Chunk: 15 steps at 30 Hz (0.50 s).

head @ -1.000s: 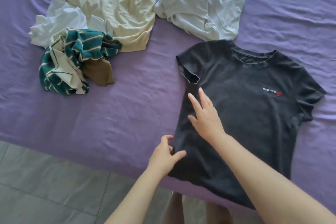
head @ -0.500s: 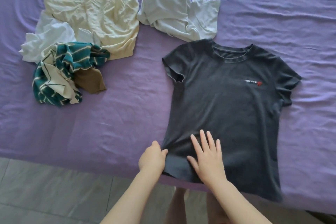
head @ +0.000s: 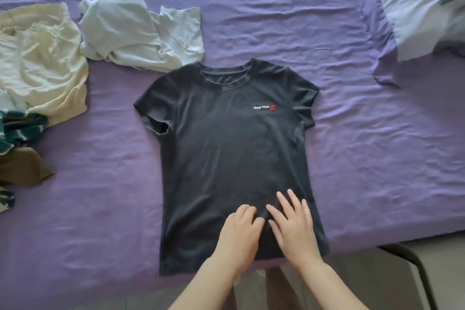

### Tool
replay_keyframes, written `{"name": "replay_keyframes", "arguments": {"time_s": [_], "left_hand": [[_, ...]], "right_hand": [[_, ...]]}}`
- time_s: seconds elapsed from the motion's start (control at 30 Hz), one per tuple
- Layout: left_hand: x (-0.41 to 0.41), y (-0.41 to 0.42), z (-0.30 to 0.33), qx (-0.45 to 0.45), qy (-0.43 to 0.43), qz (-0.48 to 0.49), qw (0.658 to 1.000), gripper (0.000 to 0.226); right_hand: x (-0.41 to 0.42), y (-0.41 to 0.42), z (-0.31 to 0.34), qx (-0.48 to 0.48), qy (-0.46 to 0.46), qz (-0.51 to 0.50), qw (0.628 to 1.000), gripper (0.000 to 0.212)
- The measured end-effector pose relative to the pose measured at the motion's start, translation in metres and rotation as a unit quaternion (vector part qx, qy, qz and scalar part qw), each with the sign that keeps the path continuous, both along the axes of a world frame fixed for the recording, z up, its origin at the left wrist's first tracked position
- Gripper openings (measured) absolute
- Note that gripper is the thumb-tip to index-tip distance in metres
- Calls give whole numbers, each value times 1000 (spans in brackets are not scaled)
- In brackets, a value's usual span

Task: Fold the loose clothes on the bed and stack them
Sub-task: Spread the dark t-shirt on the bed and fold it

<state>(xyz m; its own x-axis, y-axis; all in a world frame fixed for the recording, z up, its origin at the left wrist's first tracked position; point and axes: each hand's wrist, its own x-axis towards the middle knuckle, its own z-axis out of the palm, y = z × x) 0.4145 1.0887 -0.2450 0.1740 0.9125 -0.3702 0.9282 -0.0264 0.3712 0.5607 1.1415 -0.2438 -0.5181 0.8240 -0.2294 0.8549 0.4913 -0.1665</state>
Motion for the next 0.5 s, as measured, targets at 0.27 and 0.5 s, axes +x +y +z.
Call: {"name": "replay_keyframes", "arguments": {"time_s": [0.27, 0.5], "left_hand": [[34, 144, 6, 18, -25, 26, 999, 49], [46, 246, 5, 20, 43, 25, 999, 41]], "right_hand": [[30, 55, -2, -44, 33, -146, 988, 66], [39, 60, -8, -84, 92, -198, 972, 68]]}}
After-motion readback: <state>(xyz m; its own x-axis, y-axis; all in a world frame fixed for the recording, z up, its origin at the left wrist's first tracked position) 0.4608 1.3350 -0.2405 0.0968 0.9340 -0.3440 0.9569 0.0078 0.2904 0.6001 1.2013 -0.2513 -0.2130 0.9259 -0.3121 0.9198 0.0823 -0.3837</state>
